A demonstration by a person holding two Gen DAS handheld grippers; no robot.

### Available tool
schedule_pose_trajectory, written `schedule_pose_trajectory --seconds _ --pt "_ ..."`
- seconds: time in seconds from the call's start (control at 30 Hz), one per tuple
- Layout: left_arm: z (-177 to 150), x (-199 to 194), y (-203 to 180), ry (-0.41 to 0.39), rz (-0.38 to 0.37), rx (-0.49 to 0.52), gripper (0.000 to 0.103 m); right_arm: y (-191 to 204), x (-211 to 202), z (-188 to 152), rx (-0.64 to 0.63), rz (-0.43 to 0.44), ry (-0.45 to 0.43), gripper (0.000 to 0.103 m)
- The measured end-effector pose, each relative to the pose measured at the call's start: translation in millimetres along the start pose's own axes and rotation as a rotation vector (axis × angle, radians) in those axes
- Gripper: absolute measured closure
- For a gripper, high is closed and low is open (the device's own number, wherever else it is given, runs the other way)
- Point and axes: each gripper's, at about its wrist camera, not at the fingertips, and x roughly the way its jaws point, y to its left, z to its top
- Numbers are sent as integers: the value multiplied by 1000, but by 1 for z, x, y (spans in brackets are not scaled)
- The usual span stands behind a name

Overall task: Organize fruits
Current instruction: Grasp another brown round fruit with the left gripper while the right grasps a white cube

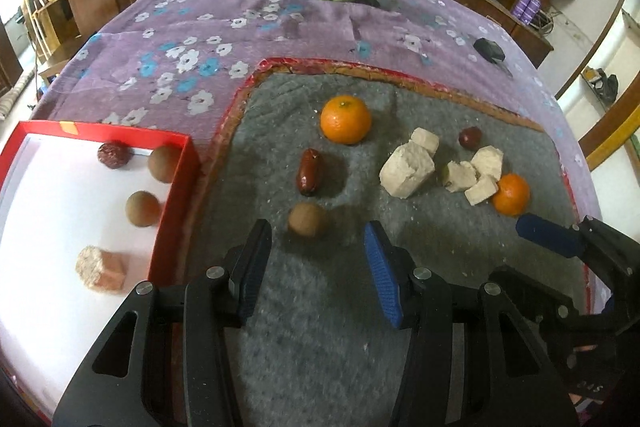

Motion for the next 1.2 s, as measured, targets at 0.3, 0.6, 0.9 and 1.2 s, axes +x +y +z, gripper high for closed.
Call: schedule_pose_trajectory --seconds 0.3,0.6,0.9,1.2 --pt "0 6 3 -18 23 20 83 1 7 2 -1 15 10 51" --pt "-4 -17 9 -64 51 8 82 16 13 8 -24 46 15 51" --pt "-6 -32 13 -87 51 0 82 12 36 31 46 70 -1 51" --pt "-5 -38 21 -94 54 -14 82 14 70 51 43 33 11 53"
